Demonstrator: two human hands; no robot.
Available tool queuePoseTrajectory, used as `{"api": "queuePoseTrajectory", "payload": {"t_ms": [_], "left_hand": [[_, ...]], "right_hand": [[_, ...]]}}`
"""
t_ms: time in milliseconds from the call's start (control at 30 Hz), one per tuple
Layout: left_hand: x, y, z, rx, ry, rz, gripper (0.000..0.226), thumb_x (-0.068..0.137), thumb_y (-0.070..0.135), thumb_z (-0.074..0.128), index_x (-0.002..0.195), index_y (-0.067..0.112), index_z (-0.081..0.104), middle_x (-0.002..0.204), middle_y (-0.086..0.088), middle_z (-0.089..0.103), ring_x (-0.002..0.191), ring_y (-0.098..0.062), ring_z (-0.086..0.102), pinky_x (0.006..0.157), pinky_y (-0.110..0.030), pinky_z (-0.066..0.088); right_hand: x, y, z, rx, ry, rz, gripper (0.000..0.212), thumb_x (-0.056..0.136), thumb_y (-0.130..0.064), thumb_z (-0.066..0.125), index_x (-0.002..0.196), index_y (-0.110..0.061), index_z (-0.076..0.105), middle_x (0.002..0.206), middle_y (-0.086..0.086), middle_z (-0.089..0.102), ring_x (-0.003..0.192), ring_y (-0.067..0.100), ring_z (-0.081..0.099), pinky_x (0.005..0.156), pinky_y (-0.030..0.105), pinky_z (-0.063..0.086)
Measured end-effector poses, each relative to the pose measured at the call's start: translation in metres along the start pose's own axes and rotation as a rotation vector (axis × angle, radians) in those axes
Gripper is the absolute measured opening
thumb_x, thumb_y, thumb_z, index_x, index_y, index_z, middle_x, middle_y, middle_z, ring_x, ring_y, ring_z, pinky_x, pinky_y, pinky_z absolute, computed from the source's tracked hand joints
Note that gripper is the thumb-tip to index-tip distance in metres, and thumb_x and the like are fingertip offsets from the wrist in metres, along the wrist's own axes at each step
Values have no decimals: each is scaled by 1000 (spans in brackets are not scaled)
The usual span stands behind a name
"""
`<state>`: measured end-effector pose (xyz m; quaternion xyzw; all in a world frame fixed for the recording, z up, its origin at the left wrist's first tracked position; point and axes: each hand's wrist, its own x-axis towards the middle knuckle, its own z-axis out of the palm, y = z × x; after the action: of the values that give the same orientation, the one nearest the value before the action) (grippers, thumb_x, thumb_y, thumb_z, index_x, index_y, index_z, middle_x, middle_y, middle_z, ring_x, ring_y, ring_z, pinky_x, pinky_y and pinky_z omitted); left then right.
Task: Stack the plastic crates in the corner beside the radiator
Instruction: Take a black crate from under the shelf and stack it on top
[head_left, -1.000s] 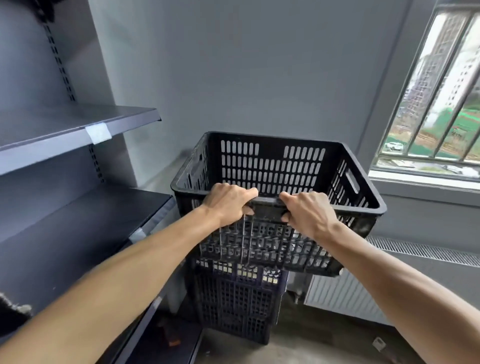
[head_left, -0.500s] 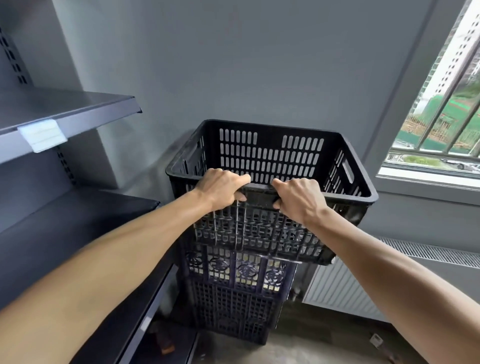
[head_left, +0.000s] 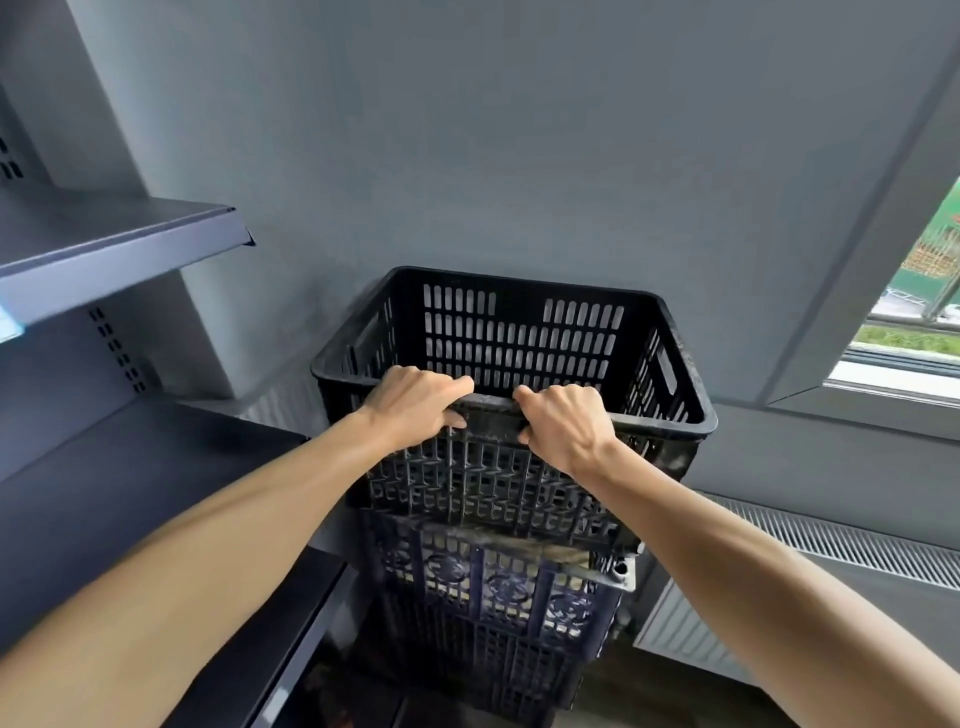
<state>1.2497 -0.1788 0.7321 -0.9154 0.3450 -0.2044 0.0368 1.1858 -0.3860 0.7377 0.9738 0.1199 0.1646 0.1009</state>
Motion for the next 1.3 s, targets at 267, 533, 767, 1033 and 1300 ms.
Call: {"api": "queuePoseTrajectory", "payload": {"t_ms": [267, 533, 767, 1033, 1300], "left_hand": [[-4, -19, 24, -14, -14, 40, 35, 89, 49, 61, 103, 19, 52, 73, 6, 58, 67, -19, 63, 58, -29, 32], [-12, -32, 31, -41, 36, 78, 34, 88, 48, 63, 102, 18, 53, 68, 8, 51, 64, -20, 61, 56, -29, 29], [-17, -40, 37, -80, 87, 115, 36, 87, 48, 64, 104, 17, 57, 71, 4, 61, 62, -19, 62, 55, -28, 30], [-7, -55, 36, -103, 60, 142, 37, 87, 50, 63, 106, 18, 54, 73, 5, 62, 65, -19, 62, 58, -28, 32], [-7, -55, 37, -106, 39, 158, 37, 88, 50, 62, 103, 17, 54, 72, 6, 60, 63, -18, 59, 58, -28, 33]], "right_hand": [[10, -18, 15, -18, -45, 14, 29, 90, -33, 63, 111, -14, 55, 80, 5, 69, 75, 28, 68, 55, 33, 41], [13, -36, 10, -42, -91, 55, 31, 91, -33, 63, 113, -13, 55, 81, 5, 69, 75, 28, 68, 55, 33, 41], [12, -47, 3, -67, -111, 76, 34, 91, -38, 64, 114, -13, 55, 83, 5, 70, 76, 27, 69, 57, 34, 45], [19, -52, -1, -57, -93, 95, 32, 91, -35, 63, 113, -12, 55, 84, 5, 69, 76, 27, 68, 61, 34, 48], [18, -49, -1, -11, -124, 93, 39, 89, -42, 67, 113, -13, 56, 85, 5, 70, 78, 27, 68, 61, 33, 45]]}}
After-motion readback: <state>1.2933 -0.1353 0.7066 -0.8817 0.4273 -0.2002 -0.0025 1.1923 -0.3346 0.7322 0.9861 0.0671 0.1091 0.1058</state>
